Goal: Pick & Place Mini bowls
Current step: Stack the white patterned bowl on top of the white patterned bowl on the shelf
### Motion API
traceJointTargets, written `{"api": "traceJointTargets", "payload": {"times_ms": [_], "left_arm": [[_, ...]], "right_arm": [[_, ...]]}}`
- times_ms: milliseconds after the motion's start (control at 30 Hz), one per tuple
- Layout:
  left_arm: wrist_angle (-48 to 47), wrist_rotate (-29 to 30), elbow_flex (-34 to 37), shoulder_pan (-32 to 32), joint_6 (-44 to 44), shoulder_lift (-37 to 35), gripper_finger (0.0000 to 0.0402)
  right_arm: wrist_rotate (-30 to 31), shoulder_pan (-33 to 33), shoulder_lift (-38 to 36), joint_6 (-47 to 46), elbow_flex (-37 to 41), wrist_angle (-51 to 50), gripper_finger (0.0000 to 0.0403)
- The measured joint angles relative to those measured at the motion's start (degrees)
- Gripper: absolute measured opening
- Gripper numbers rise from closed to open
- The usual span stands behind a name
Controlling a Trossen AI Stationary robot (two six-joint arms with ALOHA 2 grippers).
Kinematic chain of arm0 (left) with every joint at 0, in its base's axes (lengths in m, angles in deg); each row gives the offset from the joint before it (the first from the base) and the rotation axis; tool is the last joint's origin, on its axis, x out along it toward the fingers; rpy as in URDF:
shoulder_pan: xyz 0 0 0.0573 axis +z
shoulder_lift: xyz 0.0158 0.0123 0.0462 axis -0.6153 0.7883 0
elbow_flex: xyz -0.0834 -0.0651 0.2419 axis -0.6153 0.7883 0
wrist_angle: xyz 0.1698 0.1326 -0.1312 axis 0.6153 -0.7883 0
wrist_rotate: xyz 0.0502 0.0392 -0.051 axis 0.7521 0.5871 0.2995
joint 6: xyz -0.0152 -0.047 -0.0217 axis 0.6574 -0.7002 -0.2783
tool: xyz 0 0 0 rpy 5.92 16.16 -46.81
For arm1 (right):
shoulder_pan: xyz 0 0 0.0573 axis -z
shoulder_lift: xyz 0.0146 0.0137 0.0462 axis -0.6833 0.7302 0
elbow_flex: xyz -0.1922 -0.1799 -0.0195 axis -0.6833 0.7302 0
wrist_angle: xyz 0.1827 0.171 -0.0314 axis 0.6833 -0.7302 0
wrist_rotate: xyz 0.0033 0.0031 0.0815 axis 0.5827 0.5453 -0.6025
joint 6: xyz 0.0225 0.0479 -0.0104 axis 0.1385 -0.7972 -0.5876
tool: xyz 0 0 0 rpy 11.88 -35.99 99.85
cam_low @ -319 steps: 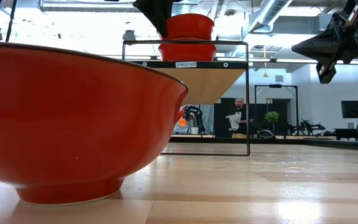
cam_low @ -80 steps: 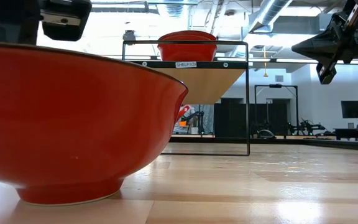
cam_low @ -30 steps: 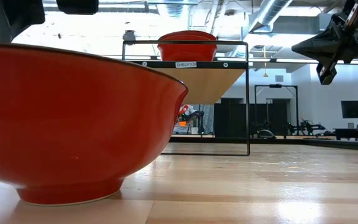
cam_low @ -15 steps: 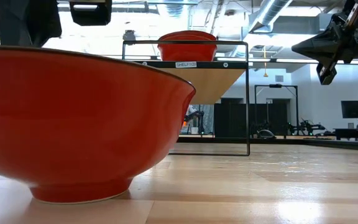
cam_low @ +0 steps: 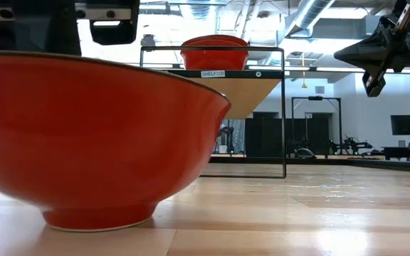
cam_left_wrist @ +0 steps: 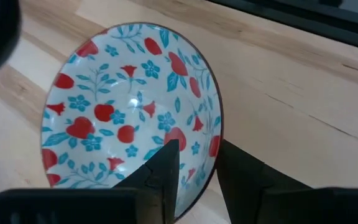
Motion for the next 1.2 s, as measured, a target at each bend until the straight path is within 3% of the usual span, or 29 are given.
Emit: {"api": "traceJointTargets", "payload": {"times_ms": [367, 667, 967, 1200], "left_arm": [[0.52, 0.22, 0.0, 0.11, -0.19, 0.0, 0.0096], [1.17, -1.98, -0.07, 0.64, -0.58, -0.08, 0.0013], [1.61, -3.41, -0.2, 2.23, -7.75, -0.23, 0.001], [-1.07, 4.21, 0.18, 2.2, -8.82, -4.51, 0.0009]], "right_arm": [[0.0, 0.02, -0.01, 0.0, 0.0, 0.0, 0.0], [0.0, 0.0, 0.0, 0.0, 0.0, 0.0, 0.0], [0.0, 0.0, 0.0, -0.02, 0.0, 0.0, 0.0], [0.01, 0.02, -0.01, -0.02, 0.0, 0.0, 0.0]]}}
